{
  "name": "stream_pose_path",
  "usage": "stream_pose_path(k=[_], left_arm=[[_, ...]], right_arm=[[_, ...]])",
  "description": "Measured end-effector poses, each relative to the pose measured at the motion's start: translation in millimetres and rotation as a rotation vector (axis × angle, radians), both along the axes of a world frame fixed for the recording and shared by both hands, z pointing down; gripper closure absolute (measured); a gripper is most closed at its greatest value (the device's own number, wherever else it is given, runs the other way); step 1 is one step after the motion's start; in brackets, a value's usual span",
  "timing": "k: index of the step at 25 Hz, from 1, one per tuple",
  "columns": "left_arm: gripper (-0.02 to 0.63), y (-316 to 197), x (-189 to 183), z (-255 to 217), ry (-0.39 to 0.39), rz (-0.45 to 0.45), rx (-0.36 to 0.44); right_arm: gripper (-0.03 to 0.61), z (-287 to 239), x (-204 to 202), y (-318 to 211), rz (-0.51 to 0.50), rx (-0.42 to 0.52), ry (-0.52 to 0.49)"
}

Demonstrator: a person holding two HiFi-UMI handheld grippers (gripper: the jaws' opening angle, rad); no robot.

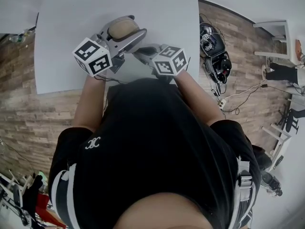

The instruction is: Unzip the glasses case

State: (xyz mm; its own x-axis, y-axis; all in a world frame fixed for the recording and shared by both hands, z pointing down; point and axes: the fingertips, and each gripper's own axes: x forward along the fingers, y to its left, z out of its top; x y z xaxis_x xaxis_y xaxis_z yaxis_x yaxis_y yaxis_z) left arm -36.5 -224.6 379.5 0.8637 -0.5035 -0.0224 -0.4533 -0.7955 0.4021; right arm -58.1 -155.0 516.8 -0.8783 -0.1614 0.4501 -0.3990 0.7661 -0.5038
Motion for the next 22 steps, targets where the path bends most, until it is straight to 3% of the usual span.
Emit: stream_pose_path(k=[10, 12, 17, 22], left_arm=[[0.324, -29, -44, -4, 0.355, -0.152, -0.142], [0.324, -32, -47, 0, 0.389, -0.164, -0.17], [0.324, -33, -41, 8, 0.373, -0.143, -0.195], [0.323, -34, -46, 9, 0.505, -0.13, -0.244]], right_arm=[[0.56, -17, -1, -2, -0.001, -0.008, -0.049], [0.56, -17, -1, 0, -0.017, -0.021, -0.047], [0.56, -11, 0, 3, -0.037, -0.057, -0.051], [0.532, -19, 17, -5, 0.018, -0.006, -0.113]])
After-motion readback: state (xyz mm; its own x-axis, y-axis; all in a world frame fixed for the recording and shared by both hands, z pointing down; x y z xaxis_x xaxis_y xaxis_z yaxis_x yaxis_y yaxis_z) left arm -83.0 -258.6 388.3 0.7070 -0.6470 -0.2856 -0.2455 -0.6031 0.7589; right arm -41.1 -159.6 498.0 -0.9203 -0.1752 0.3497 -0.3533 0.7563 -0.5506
